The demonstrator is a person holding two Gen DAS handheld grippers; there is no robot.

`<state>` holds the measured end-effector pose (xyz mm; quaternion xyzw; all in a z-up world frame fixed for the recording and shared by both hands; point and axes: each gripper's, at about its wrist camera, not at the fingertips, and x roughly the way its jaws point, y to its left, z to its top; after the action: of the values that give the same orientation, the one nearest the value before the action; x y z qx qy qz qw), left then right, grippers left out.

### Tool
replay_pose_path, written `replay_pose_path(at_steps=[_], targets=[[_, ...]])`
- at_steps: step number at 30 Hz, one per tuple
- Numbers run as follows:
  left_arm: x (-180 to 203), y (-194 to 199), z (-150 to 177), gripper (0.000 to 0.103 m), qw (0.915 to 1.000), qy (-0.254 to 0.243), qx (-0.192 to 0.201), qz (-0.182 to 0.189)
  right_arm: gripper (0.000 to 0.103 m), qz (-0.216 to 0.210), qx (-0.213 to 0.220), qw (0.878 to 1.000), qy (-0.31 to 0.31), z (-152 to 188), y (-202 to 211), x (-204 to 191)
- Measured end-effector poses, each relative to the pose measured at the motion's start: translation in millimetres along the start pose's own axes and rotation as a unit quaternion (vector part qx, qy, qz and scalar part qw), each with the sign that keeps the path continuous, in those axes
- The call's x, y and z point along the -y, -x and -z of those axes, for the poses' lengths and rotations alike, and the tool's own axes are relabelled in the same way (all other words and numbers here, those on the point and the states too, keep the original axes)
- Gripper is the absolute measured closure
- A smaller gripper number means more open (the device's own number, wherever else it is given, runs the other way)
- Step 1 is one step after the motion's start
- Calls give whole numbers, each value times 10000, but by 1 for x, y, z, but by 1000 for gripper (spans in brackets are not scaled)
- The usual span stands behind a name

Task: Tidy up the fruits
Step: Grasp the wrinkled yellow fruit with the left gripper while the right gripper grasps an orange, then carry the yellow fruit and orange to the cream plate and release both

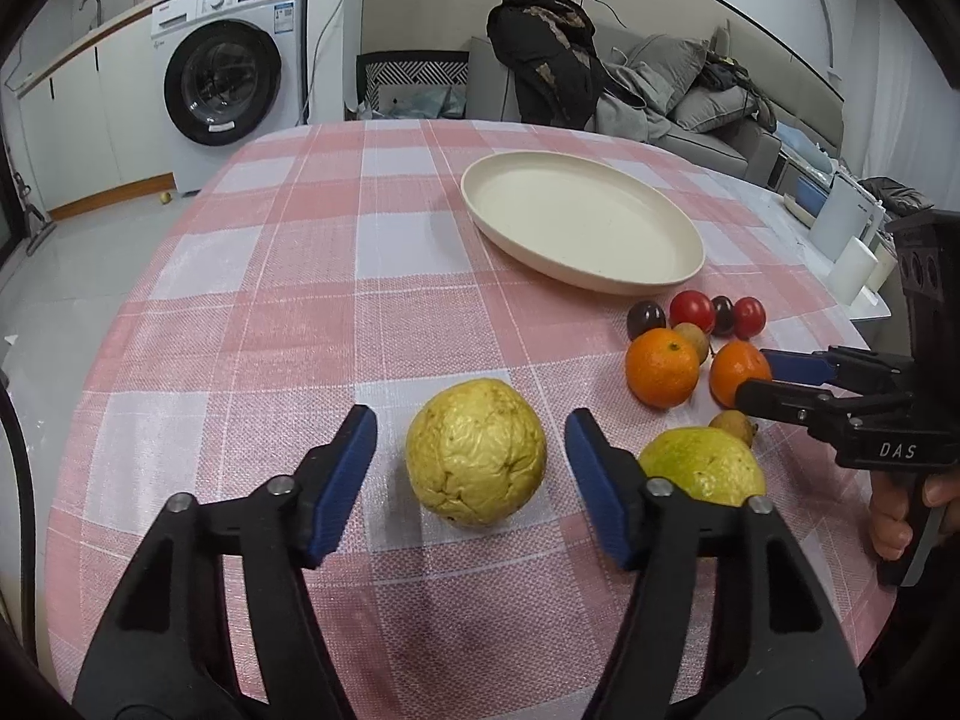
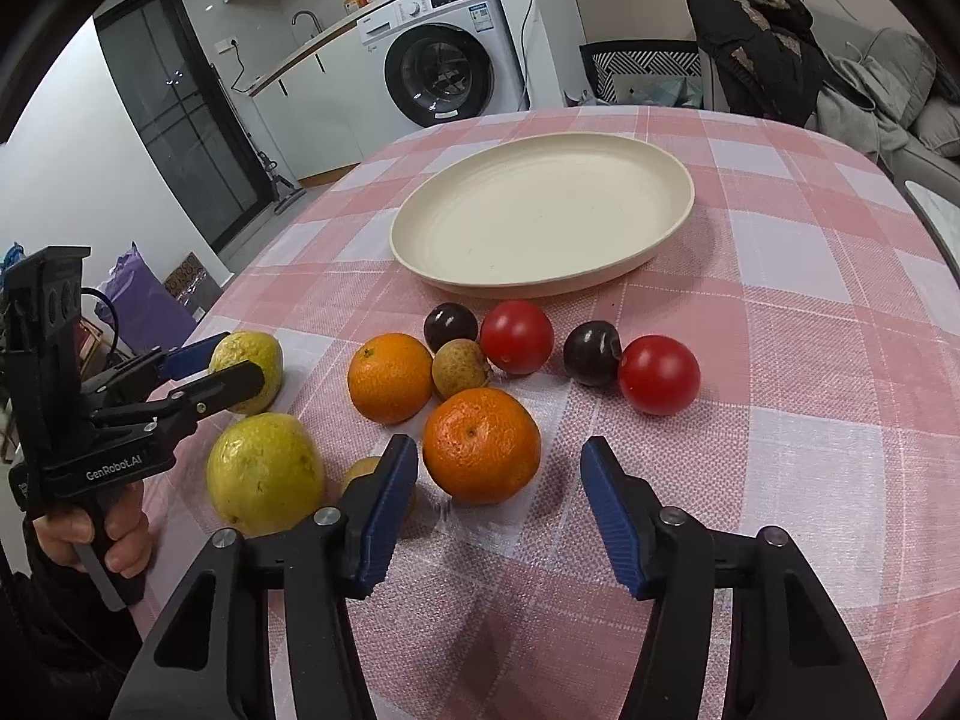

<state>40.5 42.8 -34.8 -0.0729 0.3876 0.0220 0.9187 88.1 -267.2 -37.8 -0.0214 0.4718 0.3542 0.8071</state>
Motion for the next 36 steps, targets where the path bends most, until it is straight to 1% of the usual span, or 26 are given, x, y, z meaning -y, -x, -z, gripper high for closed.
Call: replay_pose_path(at_steps=[4,5,8,9,11,16,19,23,29,36], targets=[[2,-8,1,55,9999,-52,-126,67,45,-72,10,10000,-4,-1,-1,0],[2,-10,1,57,9999,-60,-145,66,49,-64,11,10000,0,-1,-2,0],[2,-12,0,58,9998,-35,-140,101,53,-75,8,10000,30,-2,-2,-1],[2,-11,0,58,9998,-28,-144,106,57,-93,15,10000,32,-1,-2,-1],[3,-12,0,58,9998,-37,-132,108,61,-137,6,9999,52,-1,-3,-2],[7,-6,-2,58,9999,-111,1,125,62,-116,60,9998,121,2,0,-4],[11,0,-3,58,9998,-149,88,126,63,-78,166,9997,176,3,3,-6],[17,7,-5,58,9994,-222,228,154,63,5,486,9985,256,2,15,-10],[26,15,-9,58,9988,-290,380,103,63,-74,959,9952,193,-5,35,-9],[36,17,-20,58,9979,-407,470,179,63,-48,1126,9936,93,-17,44,-1]])
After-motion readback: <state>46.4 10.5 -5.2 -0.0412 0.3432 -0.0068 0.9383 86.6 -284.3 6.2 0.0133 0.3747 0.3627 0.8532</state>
